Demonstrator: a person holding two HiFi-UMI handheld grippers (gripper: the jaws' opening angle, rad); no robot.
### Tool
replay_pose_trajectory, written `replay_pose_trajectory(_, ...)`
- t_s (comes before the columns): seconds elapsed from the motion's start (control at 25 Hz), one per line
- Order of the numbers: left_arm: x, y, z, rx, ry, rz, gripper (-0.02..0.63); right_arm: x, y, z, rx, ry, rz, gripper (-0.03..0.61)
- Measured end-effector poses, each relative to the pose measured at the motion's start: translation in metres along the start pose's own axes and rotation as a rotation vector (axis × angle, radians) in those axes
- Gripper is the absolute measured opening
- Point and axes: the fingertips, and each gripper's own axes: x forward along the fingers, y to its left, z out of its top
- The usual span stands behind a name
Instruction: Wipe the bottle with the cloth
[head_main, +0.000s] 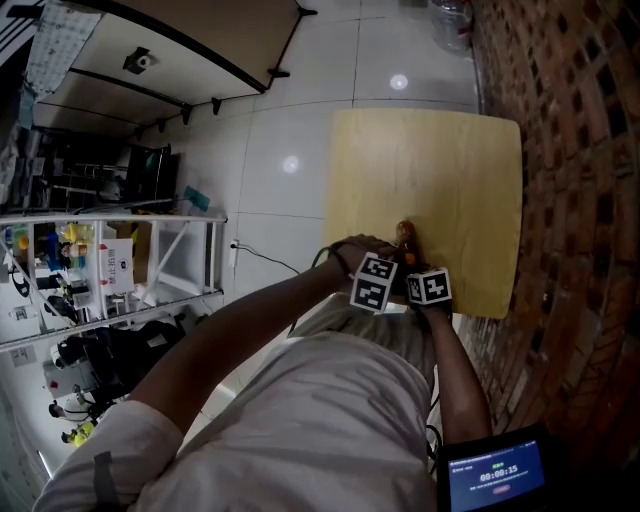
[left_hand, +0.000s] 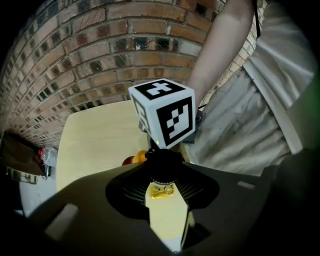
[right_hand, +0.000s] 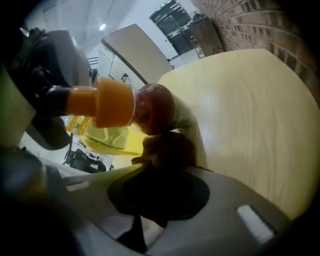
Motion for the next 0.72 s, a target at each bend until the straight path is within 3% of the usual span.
replay_pose_trajectory(0.2,-0.006,0.005,-0.016,-0.044,-0.030,0.071,0.166,-0.027,-0.001,-0.012,0.109,-0.125,0.056,0.064)
replay_pose_trajectory(0.44,-0.015,0.019,-0.039,-0.048,-0.034,0.189,0.166,-0.071,-0.035,-0.010,0.155,-0.232,0.000,0.064)
replay_pose_trajectory(0.6,-0.023,0.014,-0.047,0.010,-0.017,0.212,0.166,-0.107,-0.044,0.008,0.126,-0.309,-0.046,0.064)
replay_pose_trajectory(0.72,-0.021,0.013,-0.055,0.020,-0.013,0.227,0.166,-0.112,-0.035,0.030,0.003,-0.333,-0.063,0.064)
